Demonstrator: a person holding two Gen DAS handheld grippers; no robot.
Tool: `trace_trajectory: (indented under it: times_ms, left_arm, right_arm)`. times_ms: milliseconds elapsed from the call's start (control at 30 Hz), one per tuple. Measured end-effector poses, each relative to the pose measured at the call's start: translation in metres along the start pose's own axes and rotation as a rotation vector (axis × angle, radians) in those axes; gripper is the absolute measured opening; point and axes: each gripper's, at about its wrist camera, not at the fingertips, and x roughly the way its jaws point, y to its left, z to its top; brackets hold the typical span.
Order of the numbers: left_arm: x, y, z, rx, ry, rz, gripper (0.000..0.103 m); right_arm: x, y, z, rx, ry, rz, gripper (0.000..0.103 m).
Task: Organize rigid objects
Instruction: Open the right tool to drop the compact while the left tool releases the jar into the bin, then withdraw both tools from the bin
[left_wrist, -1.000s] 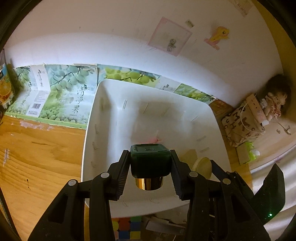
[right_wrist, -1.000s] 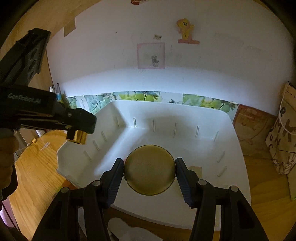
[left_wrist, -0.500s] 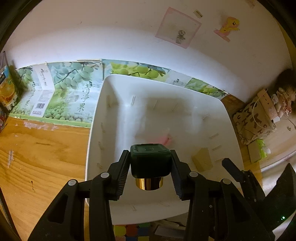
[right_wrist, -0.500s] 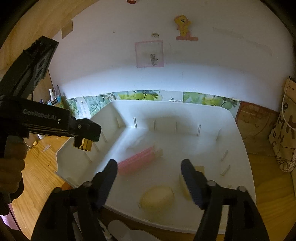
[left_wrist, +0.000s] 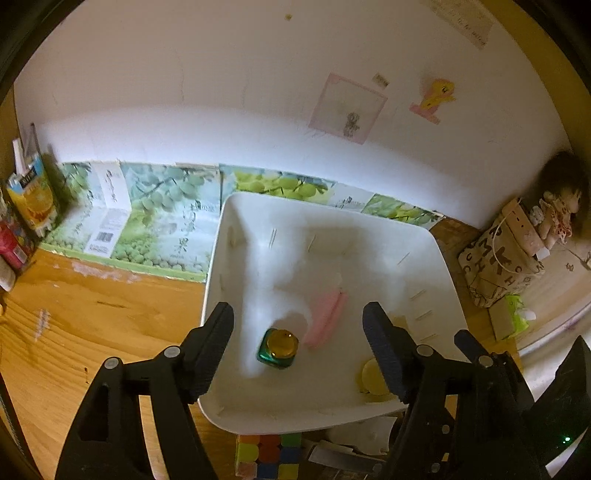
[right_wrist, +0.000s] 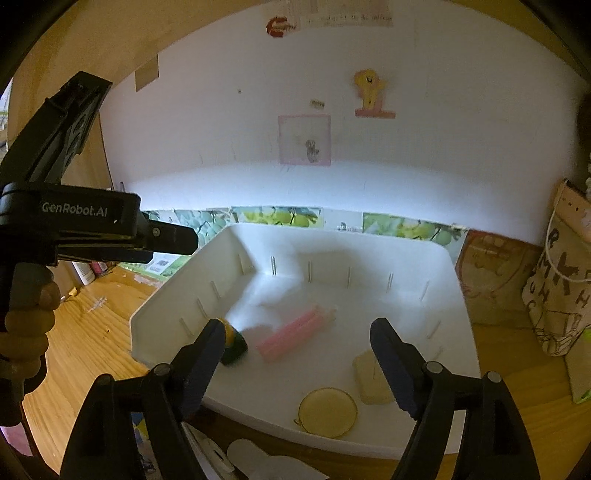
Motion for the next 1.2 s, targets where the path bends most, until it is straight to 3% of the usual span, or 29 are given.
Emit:
trace_trajectory:
  times_ms: [500,633,1200]
  left_arm:
    - [-0.075,-0.007,-0.009,0.054,-0.157,0.0,0.077]
    - [-0.1,-0.009,-0.02,0.068,-0.204,0.0,0.082]
    - [-0.168,-0.002,-0.087,0.081,-0.254,0.035,0.084]
  right_arm:
    - [-0.057,0.015,0.009,-0.028,-0.109,-0.036,0.083]
    - [-0.079,0.02,0.004,-0.015,-0.122,-0.047,0.084]
    - [-0.147,0.046,-0.041,0.023,-0.138,-0.055,0.084]
